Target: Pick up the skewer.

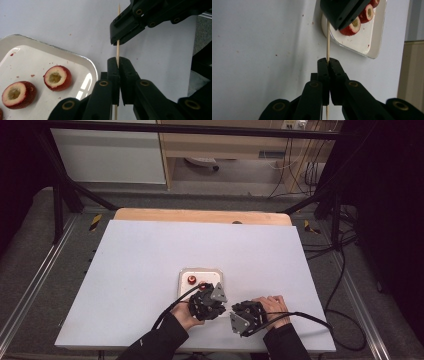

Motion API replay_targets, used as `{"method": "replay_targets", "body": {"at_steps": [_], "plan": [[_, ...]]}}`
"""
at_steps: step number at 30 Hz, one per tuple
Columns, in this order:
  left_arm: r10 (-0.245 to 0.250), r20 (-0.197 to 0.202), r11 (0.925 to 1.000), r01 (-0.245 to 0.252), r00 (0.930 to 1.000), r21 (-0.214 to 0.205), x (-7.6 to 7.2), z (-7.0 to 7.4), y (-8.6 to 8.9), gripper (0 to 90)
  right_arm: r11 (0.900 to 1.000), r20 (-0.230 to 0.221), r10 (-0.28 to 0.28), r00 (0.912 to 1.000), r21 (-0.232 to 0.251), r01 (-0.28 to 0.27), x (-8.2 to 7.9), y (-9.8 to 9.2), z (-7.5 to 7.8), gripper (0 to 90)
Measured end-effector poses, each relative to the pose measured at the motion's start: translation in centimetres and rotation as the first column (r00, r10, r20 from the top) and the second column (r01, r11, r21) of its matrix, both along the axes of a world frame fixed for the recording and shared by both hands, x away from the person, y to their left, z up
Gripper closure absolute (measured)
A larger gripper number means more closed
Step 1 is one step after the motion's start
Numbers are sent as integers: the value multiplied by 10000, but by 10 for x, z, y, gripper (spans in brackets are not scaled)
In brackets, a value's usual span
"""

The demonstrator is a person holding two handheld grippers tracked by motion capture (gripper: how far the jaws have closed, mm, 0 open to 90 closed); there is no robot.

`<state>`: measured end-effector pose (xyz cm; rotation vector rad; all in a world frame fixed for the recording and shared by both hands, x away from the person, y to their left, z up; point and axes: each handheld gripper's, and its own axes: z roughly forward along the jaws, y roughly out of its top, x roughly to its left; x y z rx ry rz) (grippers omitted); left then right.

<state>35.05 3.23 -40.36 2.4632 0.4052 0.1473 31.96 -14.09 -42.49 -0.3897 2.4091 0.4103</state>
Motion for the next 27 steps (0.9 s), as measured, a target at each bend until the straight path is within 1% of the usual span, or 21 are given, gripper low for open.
{"method": "replay_targets", "body": {"at_steps": [1, 2, 5, 6, 7, 8, 10, 11, 13, 16, 17, 19, 21, 22, 23, 24, 26, 27], "plan": [[174, 52, 9998, -175, 9998, 86, 1, 1, 2, 819, 9997, 114, -43, 9999, -219, 46, -1, 0, 0, 887], [181, -40, 9997, -180, 9998, 184, 2, 1, 3, 786, 9995, 150, -98, 9998, -312, 103, -1, 1, 0, 887], [279, -445, 9994, -270, 9986, 202, 4, 3, 13, 730, 9990, 220, -67, 9997, -446, 77, 0, 1, 0, 887], [294, -584, 9990, -274, 9979, 341, 5, 3, 15, 705, 9988, 267, -66, 9996, -480, 79, 0, 1, -1, 887], [397, -678, 9986, -372, 9969, 364, 6, 3, 18, 700, 9988, 264, -89, 9996, -489, 102, 0, 1, -1, 886], [476, -664, 9980, -447, 9967, 447, 7, 4, 21, 700, 9986, 288, -128, 9995, -516, 143, 0, 1, -1, 887], [553, -757, 9969, -508, 9956, 603, 9, 4, 24, 700, 9984, 314, -109, 9994, -545, 126, 1, 3, 0, 887], [561, -825, 9968, -511, 9950, 619, 9, 5, 25, 700, 9980, 353, -188, 9992, -604, 210, 0, 4, 1, 887], [527, -837, 9958, -461, 9951, 797, 9, 5, 26, 705, 9973, 473, -71, 9989, -722, 105, 1, 7, 2, 887], [395, -915, 9937, -295, 9950, 1085, 9, 5, 23, 735, 9951, 664, -46, 9978, -983, 111, 1, 11, 4, 887], [349, -951, 9932, -239, 9949, 1138, 9, 5, 21, 745, 9944, 769, 59, 9970, -1059, 22, 1, 13, 5, 886], [335, -1005, 9922, -209, 9944, 1232, 9, 4, 17, 774, 9924, 845, 179, 9963, -1227, -74, 1, 16, 5, 887], [209, -1049, 9909, -66, 9943, 1347, 8, 3, 14, 798, 9909, 867, 114, 9962, -1349, 4, 0, 18, 5, 887], [174, -994, 9892, -26, 9949, 1468, 8, 2, 12, 815, 9903, 931, 274, 9953, -1383, -144, 1, 19, 5, 887], [136, -869, 9869, 6, 9961, 1615, 8, 2, 10, 820, 9899, 941, 282, 9952, -1408, -147, 1, 19, 5, 887], [175, -825, 9858, -34, 9964, 1681, 7, 1, 8, 834, 9892, 987, 357, 9945, -1451, -211, 1, 20, 5, 886], [64, -888, 9847, 92, 9960, 1739, 7, -1, 6, 846, 9879, 1039, 476, 9934, -1518, -315, 1, 20, 4, 887], [69, -865, 9836, 88, 9962, 1803, 7, -1, 6, 855, 9878, 1024, 404, 9939, -1535, -243, 0, 19, 3, 886]]}}
